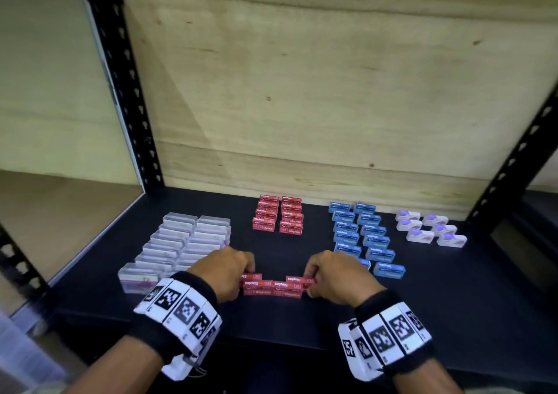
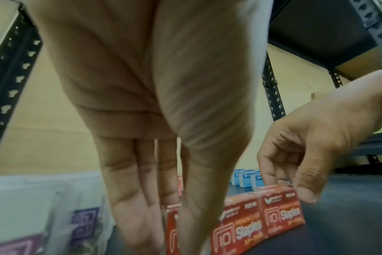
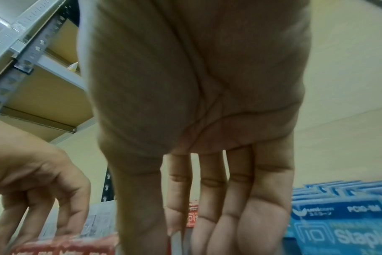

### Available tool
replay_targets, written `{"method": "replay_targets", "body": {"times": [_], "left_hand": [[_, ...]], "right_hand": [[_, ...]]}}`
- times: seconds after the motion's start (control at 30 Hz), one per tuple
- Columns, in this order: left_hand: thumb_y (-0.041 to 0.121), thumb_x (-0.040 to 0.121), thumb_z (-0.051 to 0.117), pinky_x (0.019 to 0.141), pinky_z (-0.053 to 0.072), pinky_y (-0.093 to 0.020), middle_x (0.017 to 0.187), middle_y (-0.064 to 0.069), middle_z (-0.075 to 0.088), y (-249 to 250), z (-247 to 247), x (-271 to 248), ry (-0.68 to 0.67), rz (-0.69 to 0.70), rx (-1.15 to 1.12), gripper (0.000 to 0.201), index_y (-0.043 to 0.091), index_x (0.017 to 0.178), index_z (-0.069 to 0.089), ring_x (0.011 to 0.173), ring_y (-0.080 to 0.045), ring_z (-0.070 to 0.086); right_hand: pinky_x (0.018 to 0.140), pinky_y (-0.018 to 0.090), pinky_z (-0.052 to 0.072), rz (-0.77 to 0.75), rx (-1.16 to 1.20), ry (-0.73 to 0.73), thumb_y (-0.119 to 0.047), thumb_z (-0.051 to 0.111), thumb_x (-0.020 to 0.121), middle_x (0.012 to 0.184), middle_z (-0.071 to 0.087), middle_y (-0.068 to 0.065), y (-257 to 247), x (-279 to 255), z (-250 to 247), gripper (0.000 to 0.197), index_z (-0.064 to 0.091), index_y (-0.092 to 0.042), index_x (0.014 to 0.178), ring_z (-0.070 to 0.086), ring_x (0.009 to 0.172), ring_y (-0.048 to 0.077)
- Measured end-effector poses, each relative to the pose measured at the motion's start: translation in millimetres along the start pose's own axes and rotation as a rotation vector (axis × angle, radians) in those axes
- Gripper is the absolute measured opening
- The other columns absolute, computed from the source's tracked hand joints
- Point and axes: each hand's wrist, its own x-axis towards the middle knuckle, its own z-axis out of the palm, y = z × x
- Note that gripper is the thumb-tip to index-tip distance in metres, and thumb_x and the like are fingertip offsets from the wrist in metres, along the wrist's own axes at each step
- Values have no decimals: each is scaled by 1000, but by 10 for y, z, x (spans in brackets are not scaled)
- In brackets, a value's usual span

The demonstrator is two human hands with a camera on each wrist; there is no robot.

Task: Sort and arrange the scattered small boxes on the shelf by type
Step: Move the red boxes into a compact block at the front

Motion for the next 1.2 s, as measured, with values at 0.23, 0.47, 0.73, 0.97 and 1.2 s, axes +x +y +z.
{"method": "replay_targets", "body": {"times": [0.23,0.47,0.73,0.97,1.2], "left_hand": [[25,79,75,92,48,-29,118,5,61,82,41,-11,-21,44,24,46,30,120,56,106,-15,58],[21,81,70,91,50,-35,115,3,63,202,38,64,-12,60,26,38,33,116,58,105,-18,59],[26,80,71,88,52,-37,111,3,61,270,64,123,-1,53,25,33,33,110,60,101,-19,60],[30,82,70,88,51,-35,112,2,62,281,78,123,-3,49,37,32,30,113,60,101,-20,61],[33,75,77,88,50,-33,113,6,62,257,6,124,-58,63,28,46,31,117,58,101,-16,59]], "right_hand": [[87,27,41,-112,1,-92,-35,79,79,118,60,-6,-125,-21,-5,43,62,-30,118,47,97,11],[86,27,44,-125,-13,-69,-29,77,82,115,63,-4,-234,7,46,37,64,-30,117,56,103,15],[85,30,48,-125,-41,-67,-27,77,80,114,64,-2,-286,29,65,37,64,-29,115,60,103,19],[83,30,46,-118,-55,-54,-30,75,82,111,64,-2,-312,22,90,34,63,-27,113,60,101,20],[87,31,48,-116,-39,-111,-39,77,79,115,61,-4,-294,24,37,42,61,-30,117,59,104,18]]}}
